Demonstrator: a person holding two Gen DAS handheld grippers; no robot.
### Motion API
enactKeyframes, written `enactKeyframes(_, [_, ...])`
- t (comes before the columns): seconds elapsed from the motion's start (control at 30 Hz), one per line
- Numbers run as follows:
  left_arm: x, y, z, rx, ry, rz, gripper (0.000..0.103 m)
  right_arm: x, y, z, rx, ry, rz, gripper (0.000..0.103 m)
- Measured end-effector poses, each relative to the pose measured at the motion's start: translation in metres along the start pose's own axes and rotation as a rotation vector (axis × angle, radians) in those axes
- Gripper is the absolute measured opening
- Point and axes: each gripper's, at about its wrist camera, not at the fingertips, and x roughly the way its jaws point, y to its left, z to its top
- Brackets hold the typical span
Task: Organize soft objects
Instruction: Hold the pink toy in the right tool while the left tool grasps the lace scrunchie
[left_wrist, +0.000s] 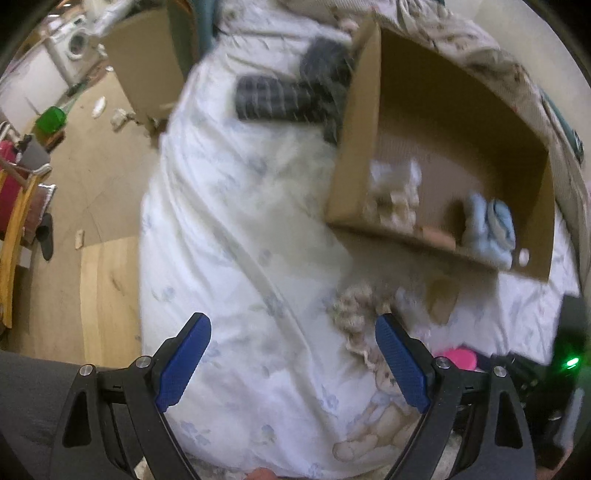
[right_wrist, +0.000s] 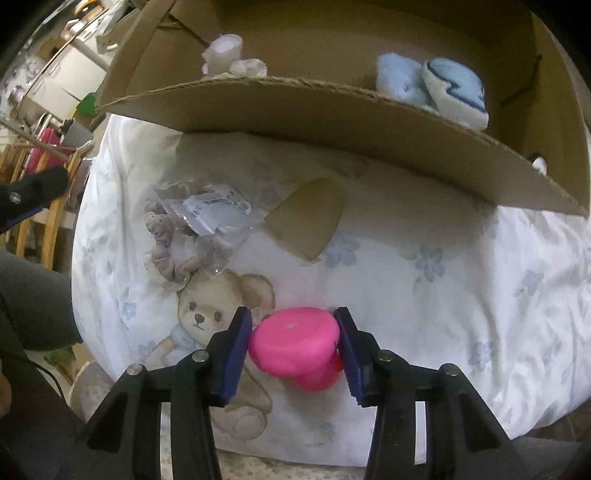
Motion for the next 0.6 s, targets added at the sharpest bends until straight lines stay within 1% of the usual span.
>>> enactKeyframes(0.07, [0.012, -0.01, -0.004, 0.041, 0.048, -0.01, 0.082, -0.008, -0.001, 0.0, 0.012, -0.027, 0.013, 0.048])
enactKeyframes(0.1, [0.016, -0.016, -0.005, 0.065, 0.06, -0.01, 0.082, -0.012, -0.003, 0.0, 0.026, -0.042, 0.023, 0.048])
enactKeyframes(0.2, [0.028, -0.038, -0.01, 0.158, 0.087, -0.002, 0.081, -0.03, -0.021, 0.0, 0.111, -0.1, 0.054, 0.048])
enactKeyframes(0.37, [0.046, -0.063, -0.016, 0.256, 0.131, -0.001, 0.081, -0.052, -0.048, -0.005, 0.219, -0.178, 0.099, 0.048])
enactKeyframes(0.47, [0.052, -0.075, -0.014, 0.301, 0.122, 0.018, 0.081, -0.058, -0.058, -0.007, 0.245, -0.199, 0.115, 0.048])
enactKeyframes(0.53, [0.058, -0.082, -0.014, 0.329, 0.13, 0.036, 0.081, -0.061, -0.072, -0.004, 0.261, -0.201, 0.123, 0.048])
enactKeyframes(0.6, [0.067, -0.088, -0.013, 0.346, 0.145, 0.044, 0.081, -0.059, -0.077, -0.006, 0.271, -0.202, 0.125, 0.048])
